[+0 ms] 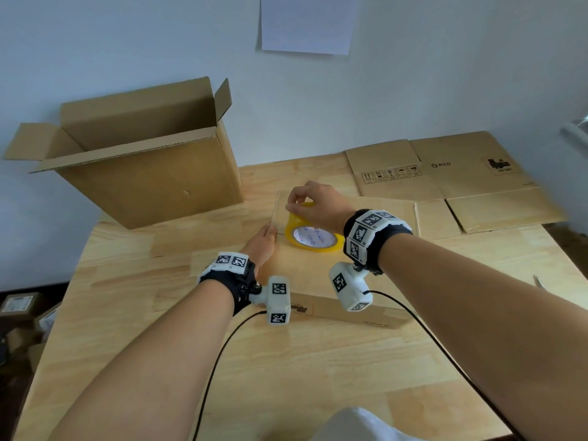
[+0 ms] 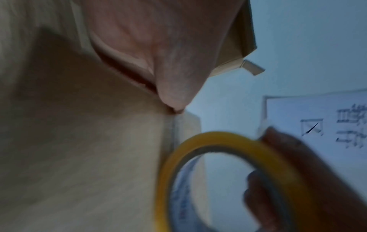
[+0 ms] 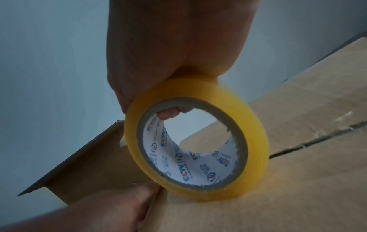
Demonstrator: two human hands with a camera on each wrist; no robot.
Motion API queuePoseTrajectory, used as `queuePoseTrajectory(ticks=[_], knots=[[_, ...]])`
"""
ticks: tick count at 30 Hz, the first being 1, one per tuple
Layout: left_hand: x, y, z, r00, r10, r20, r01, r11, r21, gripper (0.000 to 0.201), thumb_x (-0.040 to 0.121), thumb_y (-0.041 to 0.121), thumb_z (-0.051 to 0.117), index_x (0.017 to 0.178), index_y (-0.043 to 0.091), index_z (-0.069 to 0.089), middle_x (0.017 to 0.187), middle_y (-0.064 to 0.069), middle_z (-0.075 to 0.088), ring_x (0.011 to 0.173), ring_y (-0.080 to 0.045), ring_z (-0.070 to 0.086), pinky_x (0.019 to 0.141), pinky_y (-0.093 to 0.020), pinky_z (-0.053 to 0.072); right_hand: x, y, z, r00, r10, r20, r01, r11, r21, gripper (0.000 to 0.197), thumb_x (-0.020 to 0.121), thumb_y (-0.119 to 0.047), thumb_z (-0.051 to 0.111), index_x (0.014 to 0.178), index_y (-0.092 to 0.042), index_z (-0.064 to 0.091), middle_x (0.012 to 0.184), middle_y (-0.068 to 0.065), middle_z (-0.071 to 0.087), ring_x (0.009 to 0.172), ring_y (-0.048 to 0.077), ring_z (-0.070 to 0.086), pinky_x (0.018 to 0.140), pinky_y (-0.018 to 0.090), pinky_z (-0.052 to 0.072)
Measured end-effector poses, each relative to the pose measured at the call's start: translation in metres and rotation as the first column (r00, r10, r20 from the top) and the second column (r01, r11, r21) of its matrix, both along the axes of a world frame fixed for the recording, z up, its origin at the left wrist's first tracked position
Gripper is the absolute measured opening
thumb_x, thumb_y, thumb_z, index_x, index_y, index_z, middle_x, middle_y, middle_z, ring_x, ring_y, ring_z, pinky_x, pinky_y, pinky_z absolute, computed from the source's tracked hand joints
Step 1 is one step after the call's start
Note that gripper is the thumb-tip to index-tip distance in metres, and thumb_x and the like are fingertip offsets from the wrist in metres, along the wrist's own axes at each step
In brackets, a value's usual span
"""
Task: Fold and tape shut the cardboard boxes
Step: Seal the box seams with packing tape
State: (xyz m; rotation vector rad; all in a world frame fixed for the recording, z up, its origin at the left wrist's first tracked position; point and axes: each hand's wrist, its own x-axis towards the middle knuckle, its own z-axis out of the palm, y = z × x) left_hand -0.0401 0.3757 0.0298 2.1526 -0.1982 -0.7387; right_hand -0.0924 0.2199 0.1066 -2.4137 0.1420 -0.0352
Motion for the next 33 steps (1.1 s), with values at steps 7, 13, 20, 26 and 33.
queuePoseTrajectory(ticks=[7, 13, 20, 26, 33], knots=[[0.023, 0.01, 0.075, 0.968, 0.098, -0.231, -0.167, 0.937, -0.306, 0.038, 0.097, 0.041, 0.047, 0.104, 0.007, 0.062, 0.102, -0.009, 0.068, 0.085, -0.017, 0.067, 0.077, -0.026, 0.055, 0.002, 0.004, 0.001, 0.999, 0.005, -0.034, -0.006, 1.0, -0.026, 0.015, 0.091, -0.038, 0.054, 0.088, -0.026, 0.063, 0.093, -0.008, 0.051, 0.084, 0.011, 0.05, 0.07, 0.025, 0.038], [0.014, 0.013, 0.079, 0.978, -0.086, -0.191, 0.028, 0.957, -0.287, 0.025, 0.089, 0.032, 0.063, 0.097, 0.009, 0.065, 0.09, -0.003, 0.07, 0.082, -0.012, 0.066, 0.075, -0.021, 0.053, 0.005, 0.006, 0.005, 0.994, 0.052, -0.096, -0.062, 0.992, -0.113, 0.021, 0.094, -0.038, 0.048, 0.098, -0.022, 0.062, 0.099, -0.006, 0.049, 0.088, 0.013, 0.05, 0.072, 0.026, 0.036], [0.013, 0.011, 0.081, 0.985, -0.038, -0.171, -0.021, 0.943, -0.331, 0.008, 0.092, 0.011, 0.06, 0.095, 0.005, 0.063, 0.082, -0.005, 0.067, 0.068, -0.008, 0.062, 0.059, -0.015, 0.052, 0.009, 0.011, 0.006, 0.988, 0.042, -0.148, -0.066, 0.985, -0.157, 0.029, 0.099, -0.033, 0.039, 0.107, -0.016, 0.061, 0.102, -0.002, 0.046, 0.088, 0.015, 0.048, 0.076, 0.027, 0.035], [0.011, 0.008, 0.084, 0.989, -0.039, -0.145, -0.009, 0.949, -0.314, 0.01, 0.089, 0.017, 0.066, 0.089, 0.008, 0.062, 0.08, -0.005, 0.065, 0.068, -0.008, 0.061, 0.061, -0.016, 0.051, 0.013, 0.016, 0.012, 0.968, -0.04, -0.248, 0.016, 0.995, -0.099, 0.029, 0.102, -0.022, 0.031, 0.112, -0.012, 0.056, 0.107, 0.008, 0.05, 0.099, 0.021, 0.048, 0.084, 0.033, 0.041], [0.011, 0.005, 0.079, 0.993, 0.035, -0.117, -0.069, 0.951, -0.301, 0.007, 0.091, 0.01, 0.062, 0.086, 0.006, 0.058, 0.075, -0.006, 0.062, 0.065, -0.012, 0.058, 0.068, -0.024, 0.054, -0.002, 0.007, 0.014, 0.984, -0.035, -0.174, 0.027, 0.998, -0.053, 0.042, 0.1, -0.045, 0.032, 0.125, -0.016, 0.051, 0.106, 0.005, 0.057, 0.092, 0.02, 0.053, 0.075, 0.027, 0.036]])
